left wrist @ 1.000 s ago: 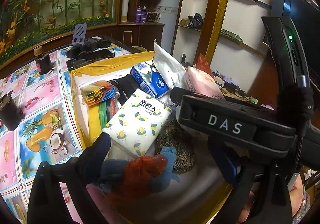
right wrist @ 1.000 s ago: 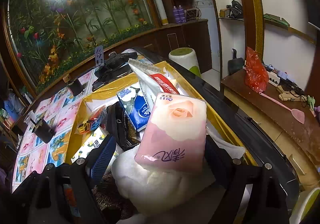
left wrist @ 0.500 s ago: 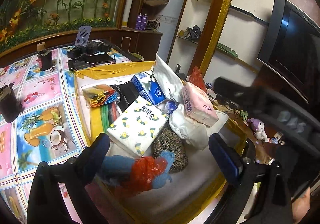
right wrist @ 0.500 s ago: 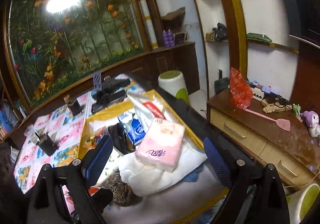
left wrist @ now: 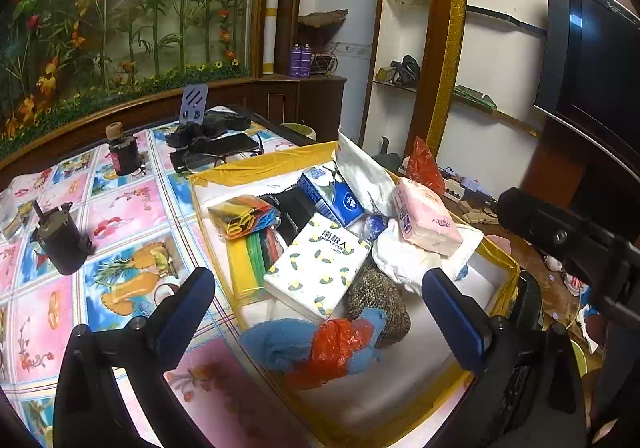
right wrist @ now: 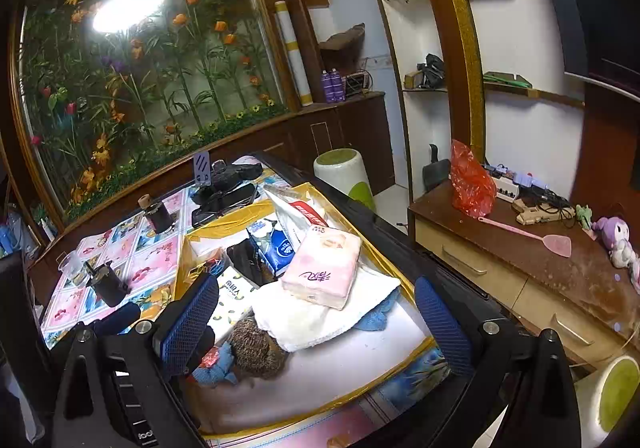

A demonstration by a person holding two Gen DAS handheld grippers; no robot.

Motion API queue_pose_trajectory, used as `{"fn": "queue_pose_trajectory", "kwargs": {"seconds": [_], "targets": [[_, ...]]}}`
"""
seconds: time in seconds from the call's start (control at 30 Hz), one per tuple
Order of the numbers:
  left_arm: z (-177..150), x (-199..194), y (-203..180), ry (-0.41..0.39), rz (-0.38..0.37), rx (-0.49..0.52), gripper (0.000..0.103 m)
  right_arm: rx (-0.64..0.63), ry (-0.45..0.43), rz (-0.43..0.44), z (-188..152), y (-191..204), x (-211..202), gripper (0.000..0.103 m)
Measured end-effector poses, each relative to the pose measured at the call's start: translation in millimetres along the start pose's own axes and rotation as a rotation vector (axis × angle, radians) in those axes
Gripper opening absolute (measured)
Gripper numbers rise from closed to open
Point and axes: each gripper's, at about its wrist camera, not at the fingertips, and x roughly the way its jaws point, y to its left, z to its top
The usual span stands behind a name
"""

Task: Organize soft objects

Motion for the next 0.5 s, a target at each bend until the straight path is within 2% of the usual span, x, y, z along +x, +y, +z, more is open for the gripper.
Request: {"fn": "queue_pose_trajectory", "kwargs": {"seconds": [0.23,0.33,0.4,0.5], "targets": [[2,-14,2,-0.034,0.043,0.008,0.103,-0.027,-0.007,0.004,-2,8,-9,0.100],[3,-20,2,-0.044,0.086,0.015,0.103,-0.034,-0.002,0.004,-3,11,-11,0.100],[3,-21,-1,-0.043,0.152,0.028,0.103,-0.037,0.000,0.004,-3,11,-11,0.100],[3,-25,-4,-0.063,0.162,0.043,0.103,-0.037,-0.003,0.006,-3,11,-12,0.100]]}}
